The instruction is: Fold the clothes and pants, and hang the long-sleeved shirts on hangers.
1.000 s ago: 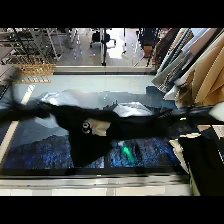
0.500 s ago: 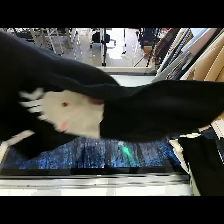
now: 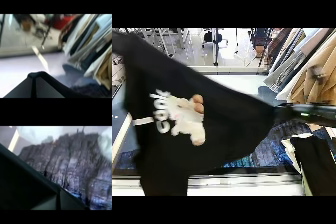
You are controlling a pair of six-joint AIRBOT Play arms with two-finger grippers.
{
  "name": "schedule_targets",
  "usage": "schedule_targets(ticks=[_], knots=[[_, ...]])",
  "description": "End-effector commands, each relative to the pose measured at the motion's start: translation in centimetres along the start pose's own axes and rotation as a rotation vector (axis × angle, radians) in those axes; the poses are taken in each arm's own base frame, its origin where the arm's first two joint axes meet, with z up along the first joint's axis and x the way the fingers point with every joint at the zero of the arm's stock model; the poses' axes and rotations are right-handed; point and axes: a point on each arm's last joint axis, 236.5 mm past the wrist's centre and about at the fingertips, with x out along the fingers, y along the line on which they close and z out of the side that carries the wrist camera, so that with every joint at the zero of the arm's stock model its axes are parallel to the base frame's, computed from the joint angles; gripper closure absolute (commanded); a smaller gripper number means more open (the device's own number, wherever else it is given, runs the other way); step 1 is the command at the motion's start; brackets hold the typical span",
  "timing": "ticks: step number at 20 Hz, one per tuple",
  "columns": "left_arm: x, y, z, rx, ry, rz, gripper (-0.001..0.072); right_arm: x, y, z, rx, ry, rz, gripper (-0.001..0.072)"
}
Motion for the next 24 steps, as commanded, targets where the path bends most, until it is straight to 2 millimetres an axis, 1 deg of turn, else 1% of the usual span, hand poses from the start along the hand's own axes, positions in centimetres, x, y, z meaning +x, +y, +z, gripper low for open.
schedule_targets(ticks=[1, 2, 3, 4, 5, 6, 7, 8, 9, 10, 11, 12, 13, 14, 15, 16, 18, 19, 20, 21, 23, 24], knots=[[12.8, 7.9, -15.2, -0.179, 0.226, -0.006, 0.0703, 12.5, -7.1, -2.8, 0.279, 0.012, -0.014, 0.0691], [14.1, 9.4, -18.4, -0.216, 0.272, 0.000, 0.0684, 15.0, -8.1, -3.3, 0.313, 0.024, -0.001, 0.0599], [14.6, 10.2, -20.3, -0.240, 0.306, -0.001, 0.0479, 16.8, -8.7, -3.6, 0.310, 0.040, 0.010, 0.0427], [14.4, 10.5, -21.4, -0.254, 0.336, -0.010, 0.0251, 17.9, -9.2, -3.9, 0.290, 0.061, 0.011, 0.0295], [13.6, 10.5, -21.8, -0.256, 0.367, -0.024, 0.0221, 18.5, -9.6, -3.9, 0.271, 0.074, 0.007, 0.0222], [12.2, 10.4, -22.3, -0.261, 0.419, -0.038, 0.0222, 18.5, -10.1, -3.8, 0.249, 0.077, -0.004, 0.0195], [10.3, 10.8, -23.2, -0.285, 0.502, -0.016, 0.0229, 18.0, -10.6, -3.8, 0.227, 0.091, -0.017, 0.0191], [7.2, 12.0, -25.2, -0.329, 0.636, 0.066, 0.0264, 17.5, -11.2, -4.4, 0.220, 0.121, -0.022, 0.0192], [3.3, 13.8, -27.7, -0.366, 0.797, 0.188, 0.0323, 16.7, -11.8, -5.4, 0.233, 0.166, -0.018, 0.0195], [-1.5, 15.4, -30.4, -0.381, 0.994, 0.321, 0.0370, 15.9, -12.2, -6.6, 0.251, 0.223, -0.005, 0.0210], [-5.8, 16.2, -32.4, -0.387, 1.160, 0.413, 0.0374, 14.9, -12.5, -8.1, 0.280, 0.286, 0.016, 0.0245], [-9.1, 16.1, -33.8, -0.409, 1.270, 0.458, 0.0485, 14.0, -12.8, -9.5, 0.308, 0.335, 0.030, 0.0273], [-10.7, 15.3, -34.9, -0.448, 1.298, 0.453, 0.0498, 13.0, -13.2, -11.4, 0.332, 0.385, 0.042, 0.0272], [-11.7, 13.9, -36.1, -0.494, 1.287, 0.431, 0.0498, 12.2, -13.7, -12.9, 0.364, 0.412, 0.047, 0.0271], [-12.6, 12.4, -37.6, -0.528, 1.254, 0.416, 0.0480, 11.4, -14.2, -14.6, 0.397, 0.428, 0.046, 0.0268], [-13.6, 10.9, -39.2, -0.557, 1.229, 0.417, 0.0400, 10.7, -14.7, -16.3, 0.431, 0.440, 0.043, 0.0267], [-16.3, 8.1, -43.2, -0.582, 1.203, 0.436, 0.0053, 9.7, -14.7, -19.1, 0.482, 0.490, 0.067, 0.0267], [-17.5, 7.0, -45.1, -0.574, 1.189, 0.445, 0.0047, 9.5, -14.6, -20.0, 0.486, 0.512, 0.074, 0.0267], [-18.3, 6.4, -46.6, -0.573, 1.168, 0.465, 0.0047, 9.4, -14.8, -20.6, 0.474, 0.530, 0.066, 0.0267], [-18.9, 6.0, -47.8, -0.580, 1.140, 0.483, 0.0047, 9.5, -15.0, -20.8, 0.468, 0.531, 0.058, 0.0267], [-19.7, 5.5, -49.3, -0.618, 1.124, 0.495, 0.0048, 9.5, -15.8, -20.9, 0.452, 0.525, 0.025, 0.0267], [-19.7, 5.3, -49.8, -0.625, 1.121, 0.485, 0.0048, 9.5, -16.4, -21.0, 0.438, 0.526, 0.002, 0.0267]])
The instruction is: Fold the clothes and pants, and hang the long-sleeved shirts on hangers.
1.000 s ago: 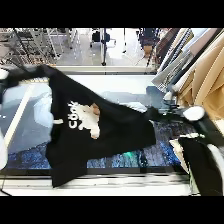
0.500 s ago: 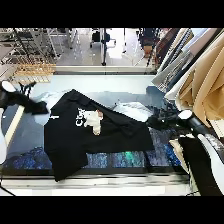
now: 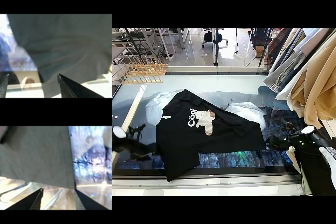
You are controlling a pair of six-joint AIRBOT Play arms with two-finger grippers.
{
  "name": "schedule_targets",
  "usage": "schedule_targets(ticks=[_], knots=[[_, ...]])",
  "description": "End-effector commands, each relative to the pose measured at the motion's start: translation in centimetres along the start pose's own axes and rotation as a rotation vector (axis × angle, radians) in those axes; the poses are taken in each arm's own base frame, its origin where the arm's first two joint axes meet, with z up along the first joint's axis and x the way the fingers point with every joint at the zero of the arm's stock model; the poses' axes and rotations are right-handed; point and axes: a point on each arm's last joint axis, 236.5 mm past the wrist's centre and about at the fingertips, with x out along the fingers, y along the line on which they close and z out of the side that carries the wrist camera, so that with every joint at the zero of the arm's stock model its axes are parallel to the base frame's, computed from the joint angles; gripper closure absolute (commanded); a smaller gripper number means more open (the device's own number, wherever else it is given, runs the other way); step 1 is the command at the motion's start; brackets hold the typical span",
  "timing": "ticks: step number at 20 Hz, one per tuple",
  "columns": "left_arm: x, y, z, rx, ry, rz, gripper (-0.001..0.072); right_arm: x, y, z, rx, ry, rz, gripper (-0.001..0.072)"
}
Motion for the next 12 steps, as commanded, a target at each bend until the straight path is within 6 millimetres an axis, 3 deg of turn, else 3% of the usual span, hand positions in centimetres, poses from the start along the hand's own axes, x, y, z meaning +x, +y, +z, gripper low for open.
schedule_targets(ticks=[1, 4, 6, 8, 9, 10, 11, 12], knots=[[2.5, 0.4, -1.9, -0.012, -0.048, -0.021, 0.0048, 0.1, -1.8, -0.8, -0.015, 0.018, -0.056, 0.0267], [2.9, -1.4, 0.5, -0.033, -0.127, -0.107, 0.0051, 0.2, -2.1, -0.8, -0.015, 0.020, -0.064, 0.0267], [3.3, -2.8, 1.4, -0.041, -0.148, -0.181, 0.0098, 0.8, -2.2, -1.0, 0.000, 0.039, -0.053, 0.0268], [4.2, -3.3, 1.3, -0.057, -0.121, -0.219, 0.0279, 1.7, -2.6, -1.4, 0.020, 0.068, -0.043, 0.0269], [4.7, -3.3, 1.1, -0.064, -0.099, -0.225, 0.0437, 2.3, -2.5, -1.6, 0.028, 0.084, -0.032, 0.0284], [5.0, -3.3, 0.7, -0.067, -0.078, -0.230, 0.0620, 2.9, -2.4, -1.4, 0.027, 0.087, -0.021, 0.0350], [5.0, -3.4, 0.6, -0.059, -0.071, -0.234, 0.0700, 3.5, -2.0, -1.1, 0.031, 0.082, -0.006, 0.0402], [4.8, -3.7, 0.5, -0.038, -0.074, -0.245, 0.0701, 3.9, -1.1, -0.8, 0.019, 0.073, 0.023, 0.0535]])
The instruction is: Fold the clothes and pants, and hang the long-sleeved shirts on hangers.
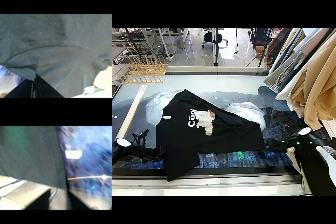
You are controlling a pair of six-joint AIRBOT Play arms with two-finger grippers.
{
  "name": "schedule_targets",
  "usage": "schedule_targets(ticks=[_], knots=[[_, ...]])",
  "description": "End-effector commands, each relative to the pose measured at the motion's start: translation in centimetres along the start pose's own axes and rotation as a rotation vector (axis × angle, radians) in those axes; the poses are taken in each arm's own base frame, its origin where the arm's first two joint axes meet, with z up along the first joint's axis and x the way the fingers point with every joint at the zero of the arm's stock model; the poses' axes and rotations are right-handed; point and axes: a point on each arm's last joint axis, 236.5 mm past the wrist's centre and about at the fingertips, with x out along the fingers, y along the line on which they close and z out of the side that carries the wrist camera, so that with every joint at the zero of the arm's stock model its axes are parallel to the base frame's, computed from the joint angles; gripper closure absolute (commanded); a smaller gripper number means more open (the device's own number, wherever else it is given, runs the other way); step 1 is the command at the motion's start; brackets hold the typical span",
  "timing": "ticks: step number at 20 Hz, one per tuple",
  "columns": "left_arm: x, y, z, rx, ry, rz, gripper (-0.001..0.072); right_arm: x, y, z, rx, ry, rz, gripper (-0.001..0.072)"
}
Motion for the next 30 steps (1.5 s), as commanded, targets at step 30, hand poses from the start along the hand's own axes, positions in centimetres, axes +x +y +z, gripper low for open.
schedule_targets(ticks=[30], knots=[[-51.6, -29.7, -0.8, 0.710, -1.158, -0.801, 0.0701, -47.1, 35.5, -9.1, -0.904, -1.352, -0.187, 0.0698]])
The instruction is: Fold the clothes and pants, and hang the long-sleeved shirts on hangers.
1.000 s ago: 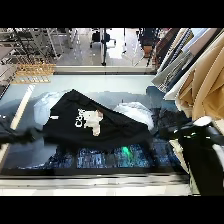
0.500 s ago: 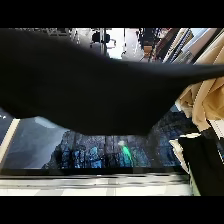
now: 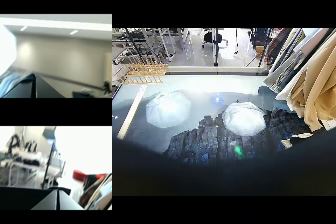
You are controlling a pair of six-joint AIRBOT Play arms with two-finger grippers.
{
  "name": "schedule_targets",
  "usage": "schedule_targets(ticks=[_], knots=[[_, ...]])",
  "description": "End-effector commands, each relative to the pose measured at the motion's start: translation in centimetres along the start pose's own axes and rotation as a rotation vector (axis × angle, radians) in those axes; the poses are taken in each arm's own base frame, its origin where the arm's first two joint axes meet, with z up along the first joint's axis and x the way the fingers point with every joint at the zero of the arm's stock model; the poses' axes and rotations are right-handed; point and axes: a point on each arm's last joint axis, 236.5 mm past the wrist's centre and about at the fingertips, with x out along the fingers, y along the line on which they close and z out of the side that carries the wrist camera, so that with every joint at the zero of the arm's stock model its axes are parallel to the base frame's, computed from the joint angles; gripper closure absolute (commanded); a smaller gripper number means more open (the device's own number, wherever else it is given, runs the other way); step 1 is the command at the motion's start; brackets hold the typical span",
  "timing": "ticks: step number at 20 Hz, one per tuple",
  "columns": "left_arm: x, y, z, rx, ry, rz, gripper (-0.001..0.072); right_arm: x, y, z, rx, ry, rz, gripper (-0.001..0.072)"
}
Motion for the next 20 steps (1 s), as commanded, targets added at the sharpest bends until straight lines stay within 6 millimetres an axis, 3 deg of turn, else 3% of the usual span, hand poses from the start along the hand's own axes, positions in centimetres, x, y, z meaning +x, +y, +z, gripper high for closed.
schedule_targets(ticks=[1, 4, 7, 9, 11, 13, 16, 18, 20], knots=[[-4.2, 12.6, -10.3, -0.095, 0.355, 0.413, 0.0701, 6.8, 0.3, -9.6, 0.190, 0.283, 0.162, 0.0698], [-8.1, 19.6, -19.7, -0.263, 0.477, 0.506, 0.0701, 13.4, -1.4, -23.8, 0.391, 0.548, 0.194, 0.0698], [-13.4, 29.6, -30.4, -0.442, 0.463, 0.755, 0.0701, 18.3, -2.5, -39.6, 0.520, 0.726, 0.102, 0.0698], [-19.2, 36.9, -37.7, -0.498, 0.472, 1.007, 0.0702, 21.2, -2.9, -48.4, 0.547, 0.788, 0.017, 0.0698], [-23.1, 42.1, -42.6, -0.553, 0.495, 1.157, 0.0702, 23.8, -3.1, -55.3, 0.564, 0.822, -0.049, 0.0698], [-23.5, 44.8, -45.2, -0.617, 0.534, 1.144, 0.0702, 25.7, -1.9, -59.9, 0.582, 0.870, -0.047, 0.0698], [-21.7, 46.3, -45.2, -0.715, 0.537, 1.047, 0.0702, 26.9, 1.1, -61.8, 0.593, 0.964, 0.067, 0.0698], [-21.8, 44.7, -44.8, -0.796, 0.583, 0.990, 0.0702, 25.2, 2.7, -61.4, 0.575, 1.065, 0.166, 0.0697], [-23.3, 41.2, -45.0, -0.914, 0.699, 0.908, 0.0702, 21.7, 3.7, -61.3, 0.570, 1.213, 0.245, 0.0697]])
